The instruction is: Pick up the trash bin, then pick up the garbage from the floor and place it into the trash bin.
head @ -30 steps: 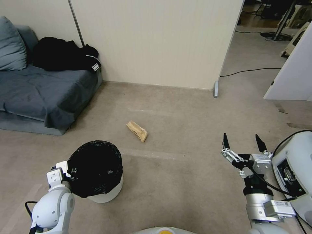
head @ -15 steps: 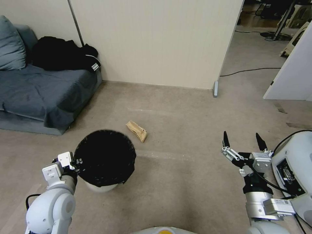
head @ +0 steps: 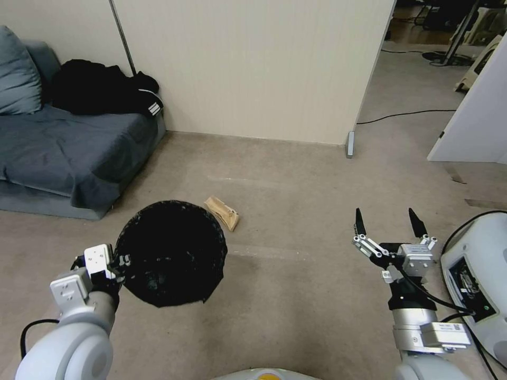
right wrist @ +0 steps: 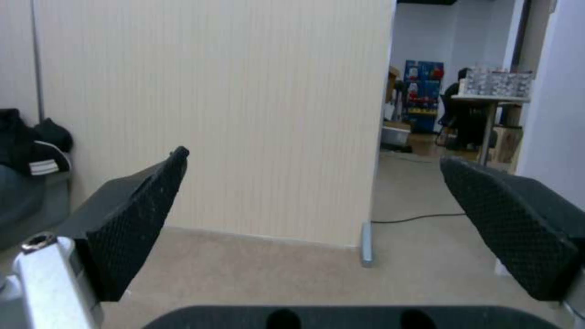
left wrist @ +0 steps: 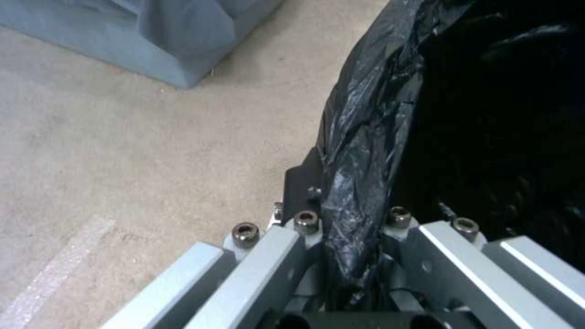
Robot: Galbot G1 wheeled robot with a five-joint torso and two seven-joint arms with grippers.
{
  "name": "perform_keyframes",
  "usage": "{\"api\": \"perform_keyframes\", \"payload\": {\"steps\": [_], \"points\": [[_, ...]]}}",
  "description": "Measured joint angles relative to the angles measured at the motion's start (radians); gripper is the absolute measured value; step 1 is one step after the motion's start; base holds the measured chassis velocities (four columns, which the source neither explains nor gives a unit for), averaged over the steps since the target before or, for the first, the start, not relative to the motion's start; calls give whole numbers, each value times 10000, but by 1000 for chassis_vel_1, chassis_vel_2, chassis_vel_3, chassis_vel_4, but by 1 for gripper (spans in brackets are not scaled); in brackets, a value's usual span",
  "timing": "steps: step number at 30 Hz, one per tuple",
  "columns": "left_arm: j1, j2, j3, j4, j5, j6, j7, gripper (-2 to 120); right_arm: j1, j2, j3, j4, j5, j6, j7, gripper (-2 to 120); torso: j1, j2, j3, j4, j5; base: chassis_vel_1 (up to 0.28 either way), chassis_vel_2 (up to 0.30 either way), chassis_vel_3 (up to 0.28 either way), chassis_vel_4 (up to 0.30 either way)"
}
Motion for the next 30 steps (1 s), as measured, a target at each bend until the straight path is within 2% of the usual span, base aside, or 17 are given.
{"api": "perform_keyframes", "payload": {"steps": [5,8,16,30], "points": [[660,-116,160,-80,612,-149,63,1,-69,9,-158,2,2,205,6,100,0,0,0,-2,-1,0,0,0,0],[1131,-281,182,-81,1249,-639,339,1,-139,24,-217,24,-22,315,-2,100,0,0,0,0,-1,0,0,0,0],[1136,-368,214,-78,1835,-1346,726,1,-81,35,-209,-77,-71,342,-78,100,0,0,0,-2,-1,0,0,0,0],[808,-302,274,-45,1786,-1188,709,1,14,51,-89,-259,-43,362,-187,100,0,0,0,-3,-1,0,0,0,0]]}}
